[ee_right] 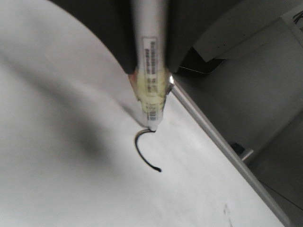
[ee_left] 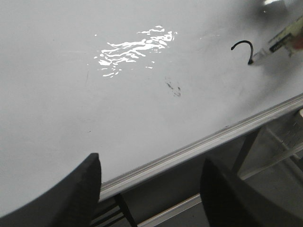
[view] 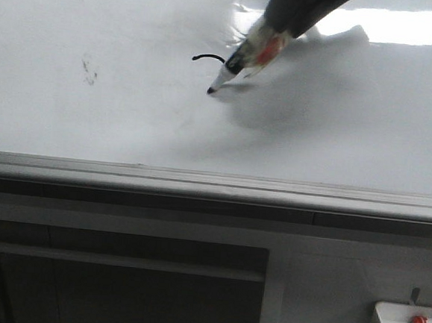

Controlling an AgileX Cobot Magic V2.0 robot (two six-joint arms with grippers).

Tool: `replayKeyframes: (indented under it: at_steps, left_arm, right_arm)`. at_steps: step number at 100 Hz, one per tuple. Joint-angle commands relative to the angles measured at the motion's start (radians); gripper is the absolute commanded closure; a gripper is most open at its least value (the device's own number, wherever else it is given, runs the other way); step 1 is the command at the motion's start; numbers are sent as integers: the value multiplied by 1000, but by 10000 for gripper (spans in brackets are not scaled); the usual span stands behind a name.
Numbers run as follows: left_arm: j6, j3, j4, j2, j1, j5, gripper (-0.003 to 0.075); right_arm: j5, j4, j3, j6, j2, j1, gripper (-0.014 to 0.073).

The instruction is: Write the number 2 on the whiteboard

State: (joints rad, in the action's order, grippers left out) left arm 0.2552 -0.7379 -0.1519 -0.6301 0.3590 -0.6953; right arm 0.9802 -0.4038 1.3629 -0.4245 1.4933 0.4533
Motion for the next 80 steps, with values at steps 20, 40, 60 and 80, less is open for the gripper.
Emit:
replayKeyframes:
  at_steps: [20,40,60,80]
  left_arm:
    - [-9,-29,13,-5,-3,78,298]
    - [-9,-29,16,-9,-3,80,298]
    - [-9,-29,16,-9,-3,155,298]
    - [75,-40,8,-35,0,106,298]
  right_arm:
    - [-86,14,17,-14,-21,-20,596]
    - [-14,55,9,-14,-74,-69,596]
    - [-59,50,-1,-14,-74,-63,596]
    - [20,-157,-20,-276,-142,-54,596]
